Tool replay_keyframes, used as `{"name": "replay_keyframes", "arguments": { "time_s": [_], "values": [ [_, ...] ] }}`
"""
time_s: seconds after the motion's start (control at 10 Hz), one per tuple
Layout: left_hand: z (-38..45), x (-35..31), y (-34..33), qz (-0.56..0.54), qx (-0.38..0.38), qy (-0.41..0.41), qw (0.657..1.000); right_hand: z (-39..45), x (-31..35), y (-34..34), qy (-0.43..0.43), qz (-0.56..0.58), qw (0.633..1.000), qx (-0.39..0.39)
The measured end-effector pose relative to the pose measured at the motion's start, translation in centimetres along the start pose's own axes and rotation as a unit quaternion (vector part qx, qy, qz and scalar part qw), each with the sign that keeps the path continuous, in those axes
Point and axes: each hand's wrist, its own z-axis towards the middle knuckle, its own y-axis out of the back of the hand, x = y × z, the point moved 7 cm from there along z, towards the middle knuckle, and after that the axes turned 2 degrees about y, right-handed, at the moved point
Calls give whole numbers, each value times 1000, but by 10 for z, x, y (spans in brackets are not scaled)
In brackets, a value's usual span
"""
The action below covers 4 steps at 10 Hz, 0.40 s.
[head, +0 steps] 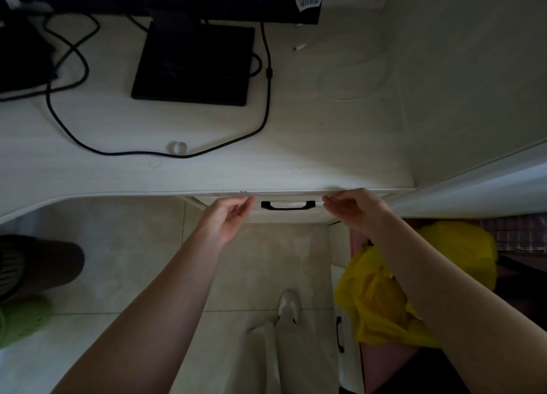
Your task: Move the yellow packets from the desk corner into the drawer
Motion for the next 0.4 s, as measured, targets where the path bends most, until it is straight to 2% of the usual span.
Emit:
{"name": "replay_keyframes", "arguments": {
  "time_s": [0.1, 0.2, 0.3, 0.4],
  "values": [
    [-4, 7, -2, -13, -5, -6, 1000, -1, -7, 0, 13, 15, 1000, 17],
    [-12, 10, -2, -22, 17, -33, 999, -8, -12, 5, 40, 6, 999, -1],
    [-33, 17, -1, 88, 25, -45, 995, -23, -20, 7, 70, -39, 997, -10],
    [-58, 26, 10, 210, 3, -63, 976, -51, -33, 12, 112, -177, 976, -54]
  ]
}}
